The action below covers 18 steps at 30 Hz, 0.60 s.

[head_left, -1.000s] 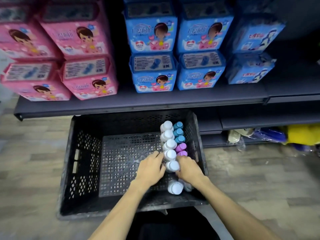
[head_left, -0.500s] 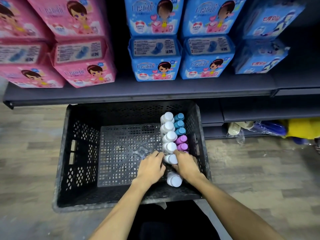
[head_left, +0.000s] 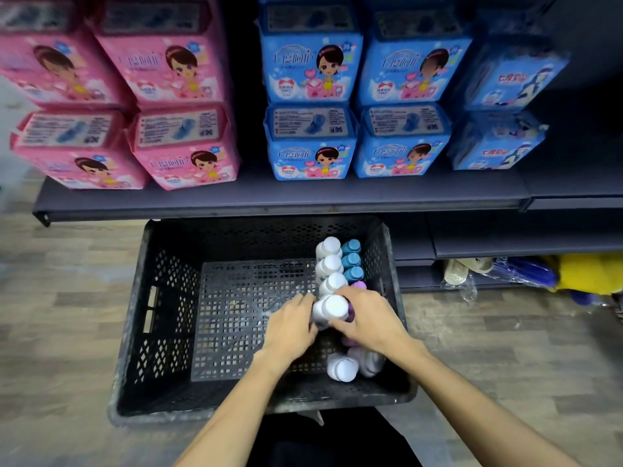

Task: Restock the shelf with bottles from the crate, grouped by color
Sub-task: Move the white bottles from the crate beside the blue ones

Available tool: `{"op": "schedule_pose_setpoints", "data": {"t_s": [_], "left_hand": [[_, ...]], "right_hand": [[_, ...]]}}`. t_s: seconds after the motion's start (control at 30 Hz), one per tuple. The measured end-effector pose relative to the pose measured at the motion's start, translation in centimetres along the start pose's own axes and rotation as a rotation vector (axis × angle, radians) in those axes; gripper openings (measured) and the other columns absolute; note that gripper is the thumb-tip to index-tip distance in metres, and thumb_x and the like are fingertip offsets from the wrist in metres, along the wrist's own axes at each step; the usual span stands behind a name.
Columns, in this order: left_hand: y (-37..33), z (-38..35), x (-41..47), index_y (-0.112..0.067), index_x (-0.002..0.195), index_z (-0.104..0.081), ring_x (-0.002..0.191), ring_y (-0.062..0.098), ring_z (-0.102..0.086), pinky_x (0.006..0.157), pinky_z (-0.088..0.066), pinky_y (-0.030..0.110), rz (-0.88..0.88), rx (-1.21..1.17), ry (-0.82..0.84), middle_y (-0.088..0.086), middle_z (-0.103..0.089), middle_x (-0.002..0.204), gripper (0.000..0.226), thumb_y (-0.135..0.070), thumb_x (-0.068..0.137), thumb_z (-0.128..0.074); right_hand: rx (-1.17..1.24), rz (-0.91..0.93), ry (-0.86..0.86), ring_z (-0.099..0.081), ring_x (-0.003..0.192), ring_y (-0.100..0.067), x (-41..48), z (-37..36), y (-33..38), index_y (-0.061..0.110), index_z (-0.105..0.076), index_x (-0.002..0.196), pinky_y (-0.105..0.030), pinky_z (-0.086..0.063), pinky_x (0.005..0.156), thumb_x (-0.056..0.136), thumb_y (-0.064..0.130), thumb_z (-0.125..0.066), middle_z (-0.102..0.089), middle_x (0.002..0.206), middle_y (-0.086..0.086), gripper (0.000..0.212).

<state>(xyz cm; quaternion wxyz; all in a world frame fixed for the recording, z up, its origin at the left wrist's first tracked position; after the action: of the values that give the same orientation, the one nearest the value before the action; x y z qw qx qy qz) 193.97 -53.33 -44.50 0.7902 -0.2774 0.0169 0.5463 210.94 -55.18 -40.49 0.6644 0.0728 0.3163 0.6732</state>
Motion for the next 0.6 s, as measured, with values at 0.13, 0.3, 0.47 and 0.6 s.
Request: {"op": "schedule_pose_setpoints", "data": {"t_s": [0.13,0.3,0.47,0.6], "left_hand": [[1.1,1.7,-0.1,-0.017,0.124,-0.044,0.106,0.024,-0.056,0.080,-0.048,0.039,0.027,-0.036,-0.065,0.000,-0.052,0.116,0.041,-0.025,0.087,-0.059],[1.8,5.2,0.3,-0.017,0.120,-0.045,0.099,0.026,-0.058,0.072,-0.047,0.039,0.037,0.007,-0.161,0.000,-0.052,0.108,0.037,-0.026,0.087,-0.060],[1.5,10.3,1.3,-0.019,0.118,-0.051,0.094,0.022,-0.060,0.069,-0.050,0.037,-0.018,-0.001,-0.324,-0.003,-0.055,0.103,0.037,-0.027,0.082,-0.061],[0.4,16.3,1.9,-0.020,0.117,-0.050,0.094,0.021,-0.058,0.068,-0.048,0.036,-0.131,0.091,-0.437,-0.004,-0.057,0.098,0.037,-0.029,0.082,-0.061]], "right_hand": [[0.077,0.065,-0.107,-0.062,0.085,-0.017,0.9,2.7,1.7,0.024,-0.062,0.107,-0.039,-0.052,0.076,0.078,0.042,-0.077,-0.068,0.095,0.007,0.037],[0.100,0.170,-0.201,-0.062,0.089,-0.016,2.3,6.8,4.2,0.023,-0.063,0.107,-0.040,-0.052,0.080,0.078,0.045,-0.076,-0.065,0.098,0.009,0.038],[0.087,0.281,-0.291,-0.062,0.093,-0.010,2.6,11.9,7.0,0.024,-0.063,0.110,-0.033,-0.052,0.085,0.080,0.044,-0.077,-0.066,0.101,0.010,0.039],[0.121,0.350,-0.361,-0.063,0.099,-0.006,2.1,16.4,9.7,0.022,-0.063,0.118,-0.023,-0.051,0.087,0.083,0.040,-0.078,-0.068,0.110,0.011,0.042]]}}
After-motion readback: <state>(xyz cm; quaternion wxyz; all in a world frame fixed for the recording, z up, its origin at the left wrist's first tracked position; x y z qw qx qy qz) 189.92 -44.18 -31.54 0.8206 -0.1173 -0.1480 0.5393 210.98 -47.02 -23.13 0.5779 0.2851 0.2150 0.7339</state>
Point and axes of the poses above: each hand's wrist, its own x-axis towards the middle knuckle, its own z-axis out of the back of the hand, y = z × x, the point moved 2 cm from there along x, towards the middle knuckle
